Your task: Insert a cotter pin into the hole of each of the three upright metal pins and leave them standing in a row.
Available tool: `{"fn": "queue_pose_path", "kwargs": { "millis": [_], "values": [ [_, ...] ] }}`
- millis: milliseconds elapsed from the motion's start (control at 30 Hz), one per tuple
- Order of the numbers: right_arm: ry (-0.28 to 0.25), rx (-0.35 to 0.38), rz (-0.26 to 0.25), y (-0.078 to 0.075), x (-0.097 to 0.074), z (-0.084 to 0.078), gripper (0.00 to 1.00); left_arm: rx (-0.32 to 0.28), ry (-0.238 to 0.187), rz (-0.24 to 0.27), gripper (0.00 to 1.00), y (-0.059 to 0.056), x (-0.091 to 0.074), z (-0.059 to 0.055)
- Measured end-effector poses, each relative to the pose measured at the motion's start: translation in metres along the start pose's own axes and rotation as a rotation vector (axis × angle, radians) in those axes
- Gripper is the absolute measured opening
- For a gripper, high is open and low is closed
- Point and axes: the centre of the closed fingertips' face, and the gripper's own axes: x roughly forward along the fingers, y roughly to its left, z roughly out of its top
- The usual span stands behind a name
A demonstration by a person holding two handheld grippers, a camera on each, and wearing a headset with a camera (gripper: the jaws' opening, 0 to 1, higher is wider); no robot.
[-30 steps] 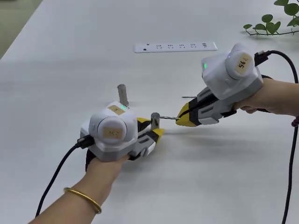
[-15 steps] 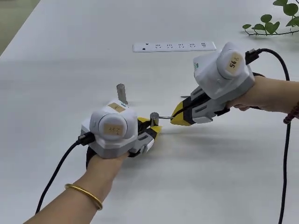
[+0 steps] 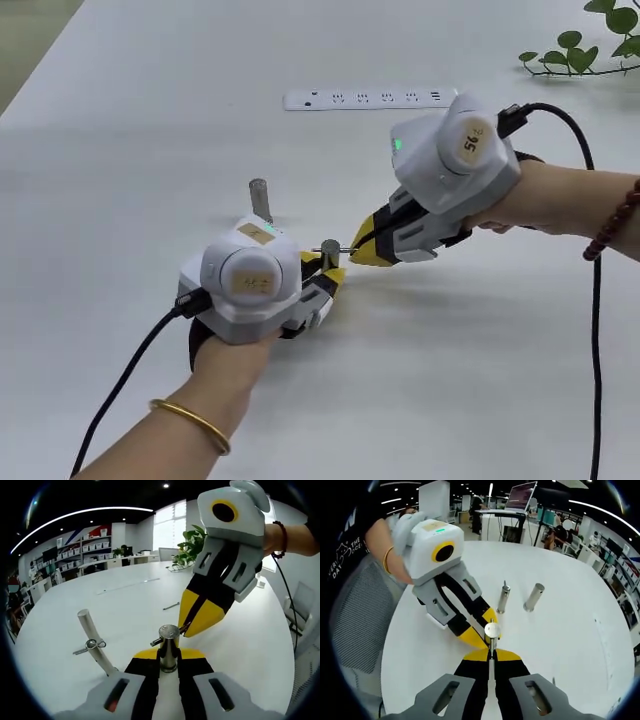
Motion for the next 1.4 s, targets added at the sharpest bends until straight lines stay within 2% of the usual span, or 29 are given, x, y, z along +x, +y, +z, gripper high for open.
{"fn": "queue_pose_path", "kwargs": {
  "millis": [300, 400, 533, 700, 1400],
  "values": [
    [-0.002, 0.014, -0.025, -0.003, 0.002, 0.003, 0.0, -0.01, -0.003, 0.017, 0.1, 0.001, 0.001, 0.0],
    [-0.003, 0.035, -0.032, -0.005, -0.001, 0.0, 0.09, -0.017, -0.004, 0.021, 0.1, 0.001, 0.001, 0.0],
    [-0.006, 0.048, -0.038, -0.003, -0.009, -0.002, 0.08, -0.02, -0.004, 0.022, 0.1, 0.001, 0.001, 0.0],
    [-0.006, 0.06, -0.048, -0.003, -0.014, -0.005, 0.01, -0.036, -0.005, 0.03, 0.1, 0.001, 0.001, 0.0],
    [-0.024, 0.059, -0.05, -0.002, -0.01, 0.002, 0.0, -0.073, -0.007, 0.038, 0.11, 0.001, 0.001, -0.001]
  ]
}}
